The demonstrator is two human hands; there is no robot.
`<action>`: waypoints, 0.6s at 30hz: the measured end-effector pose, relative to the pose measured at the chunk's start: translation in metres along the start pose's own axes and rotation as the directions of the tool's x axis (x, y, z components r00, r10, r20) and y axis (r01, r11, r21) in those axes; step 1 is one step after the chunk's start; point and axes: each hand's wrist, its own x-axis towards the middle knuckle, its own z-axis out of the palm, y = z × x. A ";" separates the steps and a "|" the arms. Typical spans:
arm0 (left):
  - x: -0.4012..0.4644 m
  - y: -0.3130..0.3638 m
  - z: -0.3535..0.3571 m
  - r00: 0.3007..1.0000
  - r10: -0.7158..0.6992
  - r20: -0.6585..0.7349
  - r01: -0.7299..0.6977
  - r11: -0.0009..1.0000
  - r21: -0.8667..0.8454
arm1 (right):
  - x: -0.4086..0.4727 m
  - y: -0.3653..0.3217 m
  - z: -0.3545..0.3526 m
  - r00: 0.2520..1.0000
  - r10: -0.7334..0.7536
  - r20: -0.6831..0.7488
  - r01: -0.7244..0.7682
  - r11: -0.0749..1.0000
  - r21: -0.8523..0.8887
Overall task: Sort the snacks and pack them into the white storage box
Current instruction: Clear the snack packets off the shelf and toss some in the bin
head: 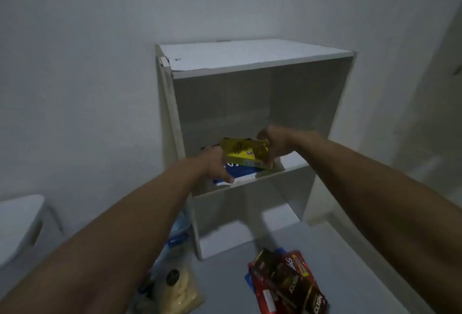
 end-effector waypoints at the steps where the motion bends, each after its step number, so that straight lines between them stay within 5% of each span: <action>1: 0.004 -0.001 0.004 0.999 -0.033 -0.009 0.033 0.999 0.024 | 0.004 0.000 0.003 1.000 -0.001 -0.001 0.001 1.000 -0.001; 6: 0.021 -0.007 0.015 0.944 -0.306 -0.127 0.299 0.952 -0.070 | 0.021 0.003 0.023 0.999 -0.040 -0.011 0.040 0.998 0.051; 9: 0.031 -0.009 0.019 0.888 -0.435 -0.145 0.369 0.866 -0.338 | 0.028 0.011 0.030 0.998 -0.065 -0.021 0.066 0.997 0.040; 14: 0.045 -0.004 0.022 0.815 -0.570 -0.105 0.290 0.558 -0.778 | 0.032 0.020 0.041 0.994 -0.093 -0.059 0.096 0.994 0.056; 18: 0.047 -0.004 0.025 0.794 -0.607 -0.031 0.309 0.446 -0.840 | 0.027 0.025 0.043 0.993 -0.079 -0.090 0.087 0.993 0.086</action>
